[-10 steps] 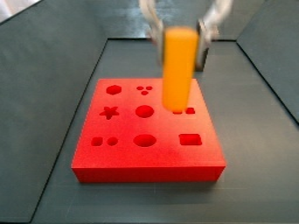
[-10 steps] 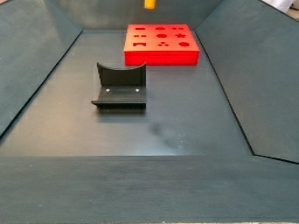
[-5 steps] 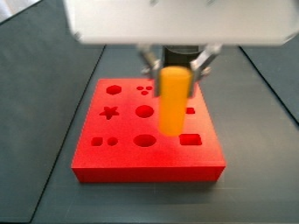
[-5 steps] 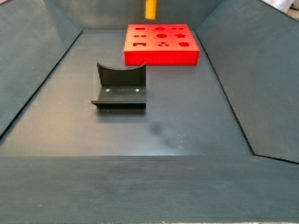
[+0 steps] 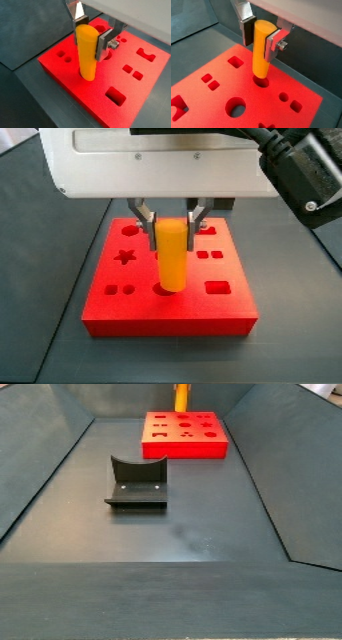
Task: Pick up the oval object. Move up. Place the oval object on the fixture. Regrasp the oval object. Move to above the board. Insert the oval object.
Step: Insert the oval object.
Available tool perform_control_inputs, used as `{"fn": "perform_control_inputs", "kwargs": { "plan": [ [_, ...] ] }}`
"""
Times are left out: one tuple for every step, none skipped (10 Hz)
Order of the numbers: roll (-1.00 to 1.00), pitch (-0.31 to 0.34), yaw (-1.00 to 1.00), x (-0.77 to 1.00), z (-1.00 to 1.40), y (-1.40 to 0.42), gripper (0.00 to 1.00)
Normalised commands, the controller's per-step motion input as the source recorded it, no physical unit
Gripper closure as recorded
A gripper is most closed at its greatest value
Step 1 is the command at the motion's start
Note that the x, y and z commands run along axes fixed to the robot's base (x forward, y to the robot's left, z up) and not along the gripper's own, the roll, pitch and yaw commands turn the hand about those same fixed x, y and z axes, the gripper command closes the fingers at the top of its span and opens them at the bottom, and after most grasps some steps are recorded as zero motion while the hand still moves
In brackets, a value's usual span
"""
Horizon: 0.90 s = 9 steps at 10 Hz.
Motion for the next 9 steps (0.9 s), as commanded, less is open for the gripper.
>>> {"fn": "perform_control_inputs", "kwargs": {
  "plan": [
    [0.00, -0.093, 0.17, -0.19, -0.17, 0.00, 1.00],
    [0.00, -0.093, 0.16, -0.25, -0.16, 0.08, 1.00],
    [-0.01, -0.103, 0.09, -0.20, -0.13, 0.07, 1.00],
    [-0.03, -0.086, 0.03, -0.13, -0.06, 0.00, 1.00],
    [-0.02, -0.070, 0.01, -0.08, -0.03, 0.00, 1.00],
    [-0.02, -0.073, 0.03, -0.06, -0.05, 0.00, 1.00],
    [0.00, -0.067, 0.17, 0.00, -0.12, 0.00, 1.00],
    [-0.01, -0.070, 0.23, 0.00, -0.15, 0.03, 1.00],
    [-0.02, -0.074, 0.24, 0.00, -0.14, 0.01, 1.00]
  ]
}}
